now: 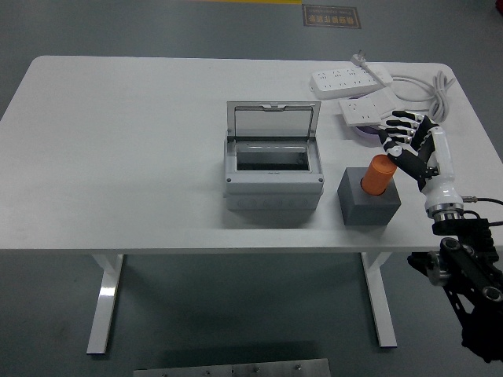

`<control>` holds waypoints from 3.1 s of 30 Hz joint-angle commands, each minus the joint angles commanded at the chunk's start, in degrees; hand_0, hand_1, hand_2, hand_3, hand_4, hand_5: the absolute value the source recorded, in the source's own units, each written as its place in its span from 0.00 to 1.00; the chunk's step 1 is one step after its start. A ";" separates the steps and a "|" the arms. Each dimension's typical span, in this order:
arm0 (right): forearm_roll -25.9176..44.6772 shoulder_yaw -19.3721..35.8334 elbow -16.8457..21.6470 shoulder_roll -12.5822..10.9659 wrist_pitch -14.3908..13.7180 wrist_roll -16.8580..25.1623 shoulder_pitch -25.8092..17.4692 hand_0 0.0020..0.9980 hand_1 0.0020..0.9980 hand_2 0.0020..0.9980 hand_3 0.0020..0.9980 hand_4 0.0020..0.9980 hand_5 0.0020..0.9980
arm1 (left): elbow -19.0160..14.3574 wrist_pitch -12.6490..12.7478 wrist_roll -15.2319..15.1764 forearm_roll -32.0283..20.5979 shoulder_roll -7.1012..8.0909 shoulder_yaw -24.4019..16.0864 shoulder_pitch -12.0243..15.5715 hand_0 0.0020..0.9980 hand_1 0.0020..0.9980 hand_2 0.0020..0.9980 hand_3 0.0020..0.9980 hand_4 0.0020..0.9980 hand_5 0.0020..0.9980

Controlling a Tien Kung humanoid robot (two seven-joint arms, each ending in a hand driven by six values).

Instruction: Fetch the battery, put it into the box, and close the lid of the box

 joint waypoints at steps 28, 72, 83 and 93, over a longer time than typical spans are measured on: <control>0.64 -4.17 0.01 -0.32 0.52 -0.33 -1.82 0.56 0.51 0.54 0.57 0.79 0.10 | -0.02 0.06 0.00 0.38 -0.33 -0.15 -0.34 0.63 0.70 0.57 0.54 0.50 0.00; -0.17 -8.43 -3.52 -0.85 -1.16 -1.35 1.16 0.61 0.50 0.52 0.55 0.54 0.16 | 0.19 0.28 0.00 1.24 -0.34 0.28 -1.29 0.63 0.70 0.57 0.54 0.50 0.00; -0.03 -8.36 -3.62 -0.68 -1.25 -1.50 1.09 0.55 0.42 0.43 0.44 0.54 0.06 | 0.21 0.50 0.00 1.01 -0.28 0.49 -1.39 0.63 0.70 0.57 0.54 0.50 0.00; -0.27 -9.01 -3.93 -0.68 -1.15 -1.79 1.12 0.45 0.38 0.38 0.40 0.45 0.06 | 0.22 0.76 0.00 0.98 -0.22 0.46 -1.39 0.63 0.70 0.57 0.54 0.50 0.00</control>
